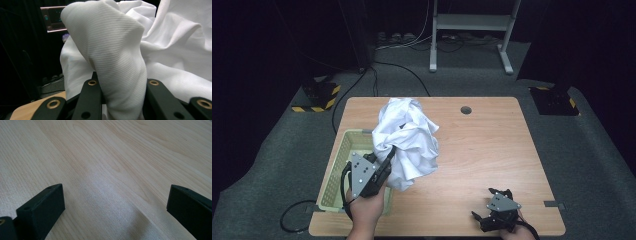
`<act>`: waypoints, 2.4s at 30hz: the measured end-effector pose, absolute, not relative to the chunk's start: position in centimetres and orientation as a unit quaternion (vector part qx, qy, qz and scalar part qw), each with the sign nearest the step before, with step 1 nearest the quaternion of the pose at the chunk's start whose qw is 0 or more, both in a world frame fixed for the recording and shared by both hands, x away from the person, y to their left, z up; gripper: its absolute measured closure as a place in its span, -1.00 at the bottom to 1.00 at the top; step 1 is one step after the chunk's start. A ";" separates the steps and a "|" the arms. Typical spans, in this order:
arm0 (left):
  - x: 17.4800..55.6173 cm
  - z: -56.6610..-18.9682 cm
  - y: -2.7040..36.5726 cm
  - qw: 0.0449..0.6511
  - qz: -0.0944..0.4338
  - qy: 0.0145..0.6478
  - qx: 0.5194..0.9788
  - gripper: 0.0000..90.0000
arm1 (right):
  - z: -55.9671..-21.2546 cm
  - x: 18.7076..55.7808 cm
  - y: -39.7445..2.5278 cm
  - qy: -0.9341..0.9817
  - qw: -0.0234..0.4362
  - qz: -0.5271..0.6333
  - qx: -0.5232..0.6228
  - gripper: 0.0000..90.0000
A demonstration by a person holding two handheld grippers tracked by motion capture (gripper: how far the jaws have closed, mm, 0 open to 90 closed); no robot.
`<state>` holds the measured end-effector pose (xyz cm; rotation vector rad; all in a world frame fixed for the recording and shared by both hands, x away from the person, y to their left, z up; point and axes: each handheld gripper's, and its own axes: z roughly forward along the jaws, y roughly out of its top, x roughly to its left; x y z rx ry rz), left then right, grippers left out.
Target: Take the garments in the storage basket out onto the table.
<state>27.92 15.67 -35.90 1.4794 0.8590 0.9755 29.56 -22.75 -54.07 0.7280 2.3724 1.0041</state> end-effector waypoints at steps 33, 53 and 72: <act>28.7 -35.1 10.5 0.577 0.394 0.325 0.638 0.70 | -54.1 29.6 -22.8 0.862 0.228 0.367 0.264 -0.98; 29.2 -35.5 7.7 0.583 0.377 0.314 0.647 0.70 | -54.0 29.6 -22.8 0.861 0.228 0.370 0.264 -0.98; 30.1 -37.6 6.2 0.572 0.355 0.323 0.665 0.70 | -54.0 29.6 -22.9 0.861 0.226 0.371 0.264 -0.98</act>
